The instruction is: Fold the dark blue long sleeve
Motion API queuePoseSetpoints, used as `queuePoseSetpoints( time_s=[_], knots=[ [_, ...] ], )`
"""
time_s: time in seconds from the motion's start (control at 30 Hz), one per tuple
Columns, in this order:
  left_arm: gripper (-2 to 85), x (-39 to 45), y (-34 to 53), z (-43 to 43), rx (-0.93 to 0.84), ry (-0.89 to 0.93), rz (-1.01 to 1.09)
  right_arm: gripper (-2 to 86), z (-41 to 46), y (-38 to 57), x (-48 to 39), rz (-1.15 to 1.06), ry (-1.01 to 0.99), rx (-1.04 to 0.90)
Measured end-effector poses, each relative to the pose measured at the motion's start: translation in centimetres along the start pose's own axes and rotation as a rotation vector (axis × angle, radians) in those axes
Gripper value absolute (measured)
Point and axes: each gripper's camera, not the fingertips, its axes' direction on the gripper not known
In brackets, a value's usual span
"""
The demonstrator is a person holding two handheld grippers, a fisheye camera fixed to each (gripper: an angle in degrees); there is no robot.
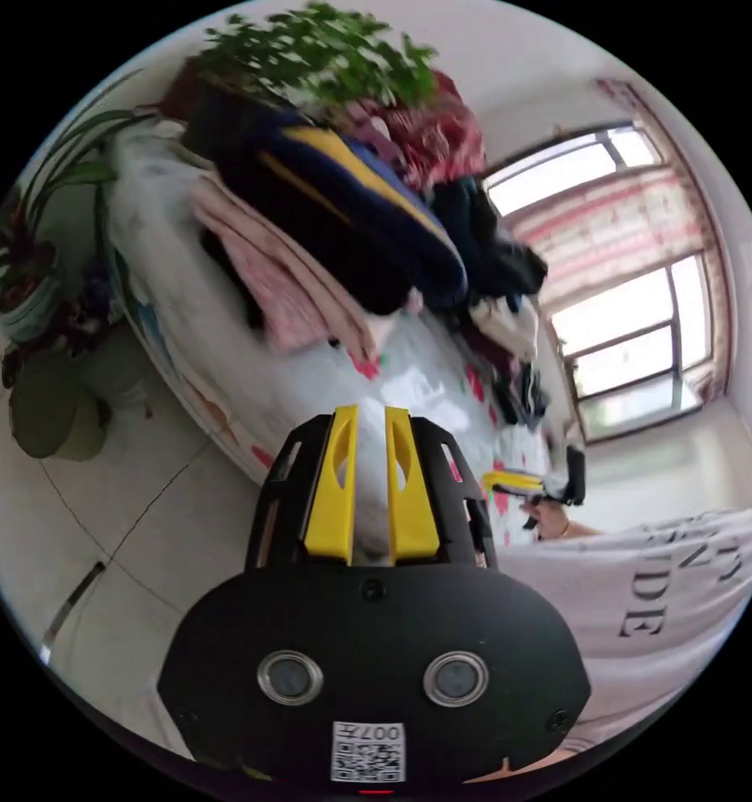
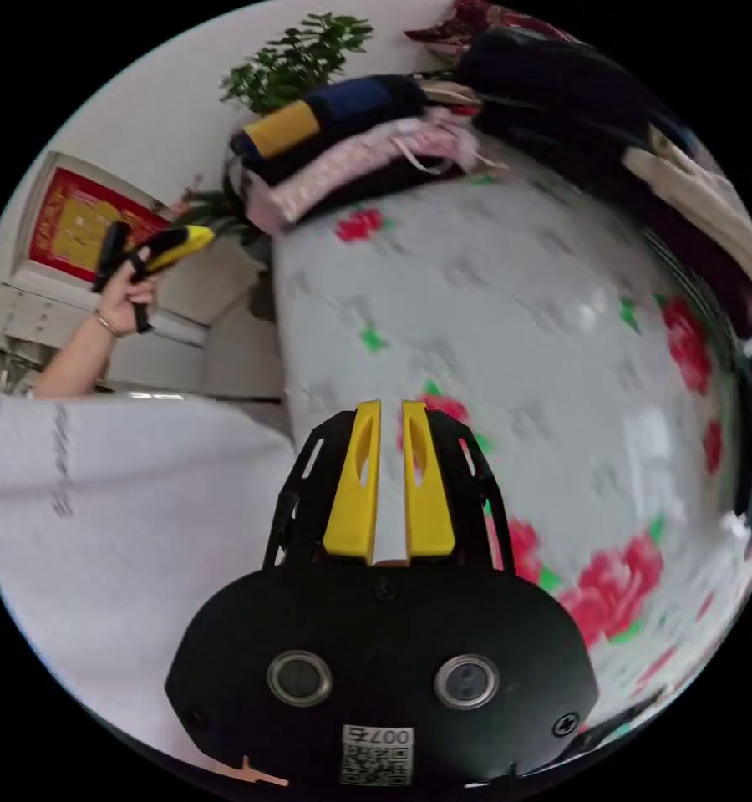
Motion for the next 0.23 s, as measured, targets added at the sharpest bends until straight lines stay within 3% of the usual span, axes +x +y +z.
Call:
queuePoseSetpoints(
  time_s=[0.1,0.23],
  knots=[
    [3.4,6.1,2.8,7.9,-0.224,-0.029,0.171,1.2,-1.3,6.1,0.6,0.096,0.14,-0.06],
    [-0.2,16.1,6.4,18.9,-0.515,-0.158,0.566,0.3,-2.3,12.7,0.8,0.26,0.25,-0.072]
  ],
)
